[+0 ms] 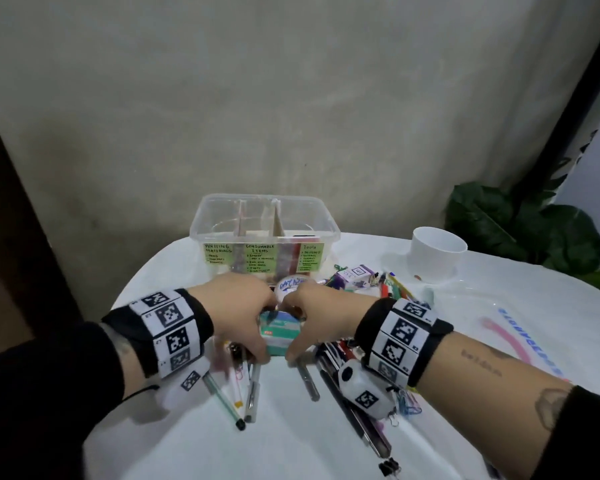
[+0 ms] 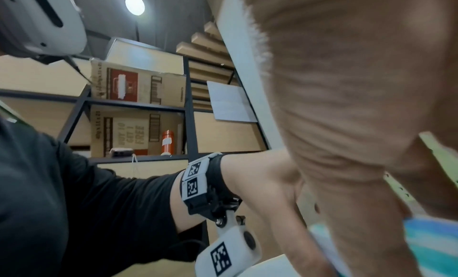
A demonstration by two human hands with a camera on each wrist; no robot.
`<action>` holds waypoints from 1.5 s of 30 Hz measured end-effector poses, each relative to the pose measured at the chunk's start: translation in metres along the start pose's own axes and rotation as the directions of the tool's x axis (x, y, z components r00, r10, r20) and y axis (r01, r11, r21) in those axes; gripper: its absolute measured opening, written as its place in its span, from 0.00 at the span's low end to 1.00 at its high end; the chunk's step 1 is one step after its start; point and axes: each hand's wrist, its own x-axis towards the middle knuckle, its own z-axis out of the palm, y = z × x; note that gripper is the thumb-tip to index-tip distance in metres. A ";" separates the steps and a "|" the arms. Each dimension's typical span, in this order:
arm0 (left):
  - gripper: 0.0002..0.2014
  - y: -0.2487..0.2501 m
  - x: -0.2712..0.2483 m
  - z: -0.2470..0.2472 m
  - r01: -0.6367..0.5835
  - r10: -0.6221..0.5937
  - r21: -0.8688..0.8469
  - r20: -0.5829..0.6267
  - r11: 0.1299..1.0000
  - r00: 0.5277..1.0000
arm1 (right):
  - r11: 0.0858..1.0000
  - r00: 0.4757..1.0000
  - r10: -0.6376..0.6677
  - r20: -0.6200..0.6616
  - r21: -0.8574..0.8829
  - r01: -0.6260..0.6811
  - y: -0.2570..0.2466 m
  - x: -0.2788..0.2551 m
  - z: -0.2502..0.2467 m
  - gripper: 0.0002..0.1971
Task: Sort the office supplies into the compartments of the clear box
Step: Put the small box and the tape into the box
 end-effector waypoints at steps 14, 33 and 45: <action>0.31 0.054 0.083 -0.028 -0.048 -0.166 -0.753 -0.207 0.657 0.964 | 0.435 0.852 0.497 -0.166 0.897 -0.079 0.091 -0.057 -0.063 0.24; 0.14 0.087 0.101 -0.055 0.073 -0.206 -0.973 0.119 -0.218 0.971 | 0.161 0.811 0.497 -0.309 0.951 0.263 0.111 -0.058 -0.046 0.21; 0.27 0.072 0.106 -0.082 -0.105 -0.222 -0.989 -0.080 -0.102 0.972 | 0.227 0.821 0.414 -0.393 0.918 0.325 0.079 -0.021 -0.075 0.26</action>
